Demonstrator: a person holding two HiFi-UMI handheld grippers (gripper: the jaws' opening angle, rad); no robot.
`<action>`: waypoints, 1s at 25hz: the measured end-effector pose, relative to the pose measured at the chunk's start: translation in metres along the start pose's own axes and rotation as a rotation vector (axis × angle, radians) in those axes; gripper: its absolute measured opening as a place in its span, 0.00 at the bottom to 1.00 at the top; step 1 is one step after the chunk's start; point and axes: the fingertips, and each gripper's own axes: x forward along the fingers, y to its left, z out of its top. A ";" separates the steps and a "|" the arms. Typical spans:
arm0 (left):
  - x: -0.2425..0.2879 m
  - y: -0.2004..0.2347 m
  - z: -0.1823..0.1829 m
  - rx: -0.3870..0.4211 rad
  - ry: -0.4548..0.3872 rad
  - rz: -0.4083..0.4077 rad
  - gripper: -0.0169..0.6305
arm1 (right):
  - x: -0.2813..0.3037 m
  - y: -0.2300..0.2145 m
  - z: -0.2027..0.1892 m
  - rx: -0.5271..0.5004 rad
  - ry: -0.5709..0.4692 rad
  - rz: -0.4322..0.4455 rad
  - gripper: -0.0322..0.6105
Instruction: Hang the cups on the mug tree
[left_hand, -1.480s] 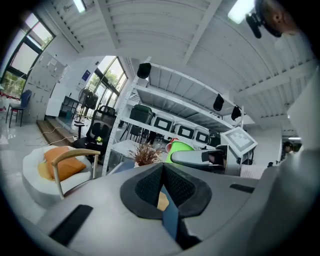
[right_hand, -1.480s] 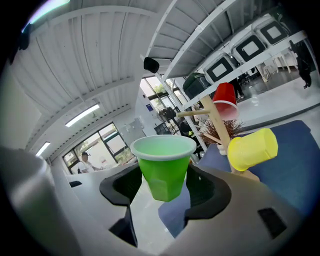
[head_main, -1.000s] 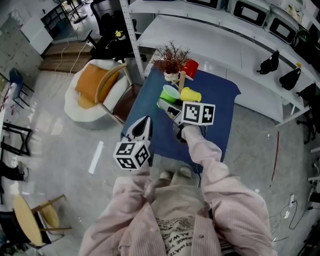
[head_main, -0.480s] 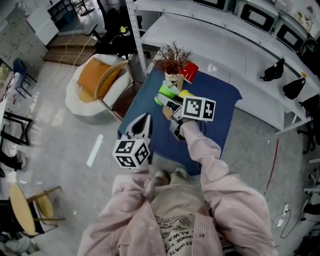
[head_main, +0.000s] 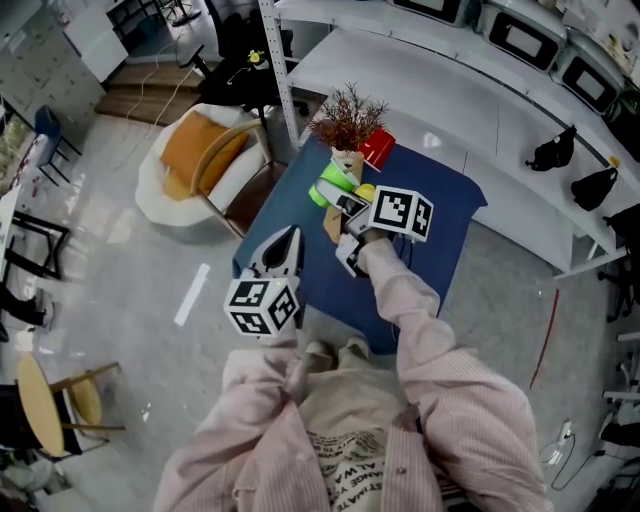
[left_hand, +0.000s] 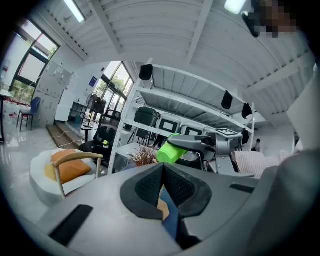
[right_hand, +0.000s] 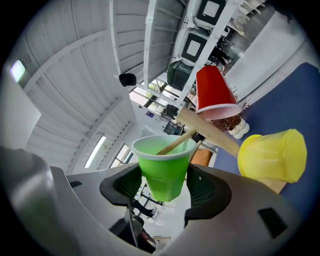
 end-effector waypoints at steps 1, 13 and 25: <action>0.000 0.000 0.000 0.000 -0.002 0.004 0.02 | 0.000 -0.001 0.001 0.015 0.000 0.004 0.47; 0.005 -0.007 0.004 0.016 -0.011 0.038 0.02 | 0.000 -0.008 0.014 0.213 -0.020 0.048 0.47; 0.009 -0.014 0.006 0.026 -0.021 0.050 0.02 | -0.003 -0.014 0.018 0.414 -0.044 0.086 0.47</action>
